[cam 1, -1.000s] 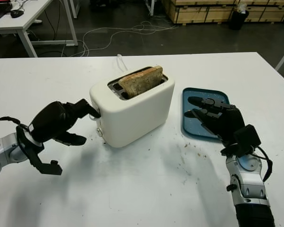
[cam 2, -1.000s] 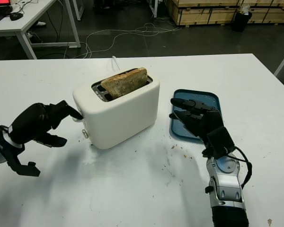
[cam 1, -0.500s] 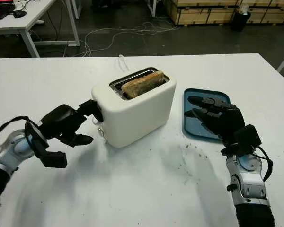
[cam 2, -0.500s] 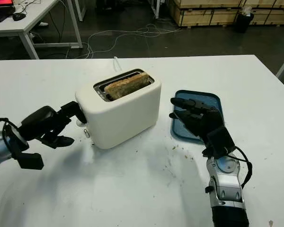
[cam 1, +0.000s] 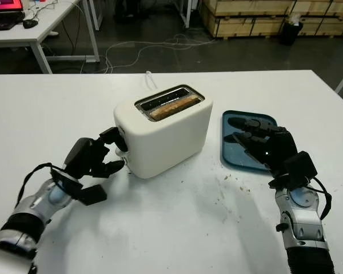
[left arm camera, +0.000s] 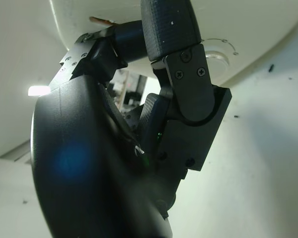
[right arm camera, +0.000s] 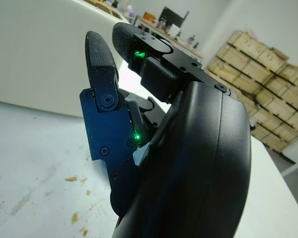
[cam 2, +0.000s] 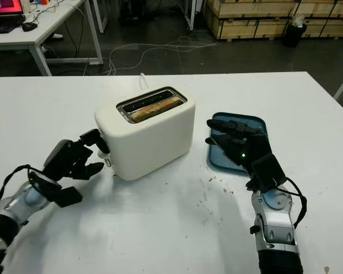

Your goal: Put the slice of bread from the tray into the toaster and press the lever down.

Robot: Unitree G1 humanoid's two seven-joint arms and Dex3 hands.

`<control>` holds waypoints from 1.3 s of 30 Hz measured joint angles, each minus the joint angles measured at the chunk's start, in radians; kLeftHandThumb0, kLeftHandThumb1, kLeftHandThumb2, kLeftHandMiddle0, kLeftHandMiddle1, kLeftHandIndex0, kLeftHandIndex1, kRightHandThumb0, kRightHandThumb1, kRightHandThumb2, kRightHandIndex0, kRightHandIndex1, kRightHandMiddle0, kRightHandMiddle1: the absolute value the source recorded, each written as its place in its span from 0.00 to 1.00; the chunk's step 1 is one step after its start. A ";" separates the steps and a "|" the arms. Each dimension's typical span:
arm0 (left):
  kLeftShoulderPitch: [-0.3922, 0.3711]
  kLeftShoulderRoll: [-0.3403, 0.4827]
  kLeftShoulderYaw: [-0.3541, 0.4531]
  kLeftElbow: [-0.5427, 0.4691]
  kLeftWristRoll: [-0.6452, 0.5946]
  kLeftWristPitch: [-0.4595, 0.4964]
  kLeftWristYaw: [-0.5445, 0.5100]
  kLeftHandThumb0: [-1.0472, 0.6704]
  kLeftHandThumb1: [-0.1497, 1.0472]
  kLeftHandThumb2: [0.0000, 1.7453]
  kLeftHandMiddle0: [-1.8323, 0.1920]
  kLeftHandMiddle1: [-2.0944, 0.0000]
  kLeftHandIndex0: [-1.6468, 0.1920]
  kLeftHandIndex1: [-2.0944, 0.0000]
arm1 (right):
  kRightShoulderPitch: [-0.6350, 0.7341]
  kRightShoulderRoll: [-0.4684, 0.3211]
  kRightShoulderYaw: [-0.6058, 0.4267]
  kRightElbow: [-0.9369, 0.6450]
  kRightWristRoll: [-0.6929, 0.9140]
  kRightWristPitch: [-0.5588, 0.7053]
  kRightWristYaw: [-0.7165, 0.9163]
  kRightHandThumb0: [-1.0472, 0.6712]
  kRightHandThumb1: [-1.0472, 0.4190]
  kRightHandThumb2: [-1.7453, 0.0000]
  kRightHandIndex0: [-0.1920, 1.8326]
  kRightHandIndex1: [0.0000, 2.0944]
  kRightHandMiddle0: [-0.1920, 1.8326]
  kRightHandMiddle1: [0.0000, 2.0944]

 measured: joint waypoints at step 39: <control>-0.048 0.048 -0.093 -0.022 -0.026 0.101 -0.019 0.00 0.81 0.01 0.13 0.67 0.67 0.20 | 0.004 -0.003 0.005 -0.022 -0.001 0.000 0.004 0.31 0.09 0.95 0.50 0.33 0.61 0.00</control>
